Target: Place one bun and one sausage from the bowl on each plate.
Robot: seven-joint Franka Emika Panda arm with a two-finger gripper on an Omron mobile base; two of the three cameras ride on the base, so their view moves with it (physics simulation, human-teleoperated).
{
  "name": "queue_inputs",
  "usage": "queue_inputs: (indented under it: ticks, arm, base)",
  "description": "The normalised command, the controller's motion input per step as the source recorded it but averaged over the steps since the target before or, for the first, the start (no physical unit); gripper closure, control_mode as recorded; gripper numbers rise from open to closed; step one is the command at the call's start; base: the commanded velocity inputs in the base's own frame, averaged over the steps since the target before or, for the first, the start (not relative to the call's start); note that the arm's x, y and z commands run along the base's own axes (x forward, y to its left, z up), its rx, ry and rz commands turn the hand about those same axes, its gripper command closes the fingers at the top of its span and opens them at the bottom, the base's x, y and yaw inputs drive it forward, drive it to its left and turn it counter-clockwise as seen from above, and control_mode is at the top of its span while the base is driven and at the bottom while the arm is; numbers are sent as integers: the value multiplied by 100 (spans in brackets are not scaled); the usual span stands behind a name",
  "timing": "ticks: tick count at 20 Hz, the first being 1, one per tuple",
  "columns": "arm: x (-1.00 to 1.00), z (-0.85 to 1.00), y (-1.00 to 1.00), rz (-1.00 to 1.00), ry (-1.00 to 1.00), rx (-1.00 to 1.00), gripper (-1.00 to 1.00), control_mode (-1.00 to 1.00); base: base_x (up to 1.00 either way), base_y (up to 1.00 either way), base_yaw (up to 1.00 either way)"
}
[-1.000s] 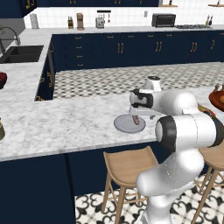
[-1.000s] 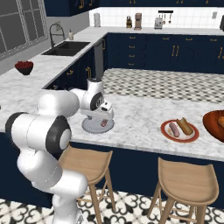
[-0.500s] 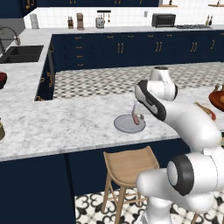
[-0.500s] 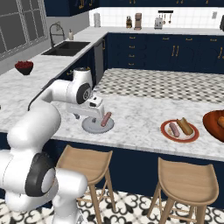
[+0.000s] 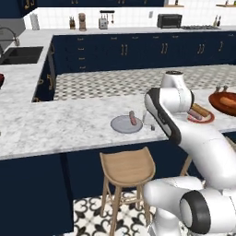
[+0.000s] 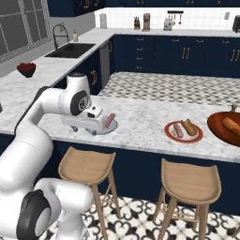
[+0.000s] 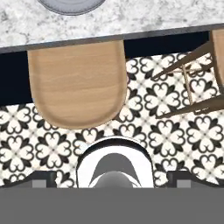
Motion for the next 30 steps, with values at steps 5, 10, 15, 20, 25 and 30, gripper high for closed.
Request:
queue_inputs:
  ticks: [5,10,15,20,25,30]
  arm:
    - [0,0,0,0,0,0,-100,100]
    - [0,0,0,0,0,0,-100,100]
    - [0,0,0,0,0,0,-100,100]
    - [0,0,0,0,0,0,-100,100]
    - [0,0,0,0,0,0,-100,100]
    - [0,0,0,0,0,0,-100,100]
  base:
    - [-11,-100,0]
    - [8,-100,0]
    - [19,-100,0]
    - [19,-99,0]
    - [31,-44,0]
    - [77,-14,0]
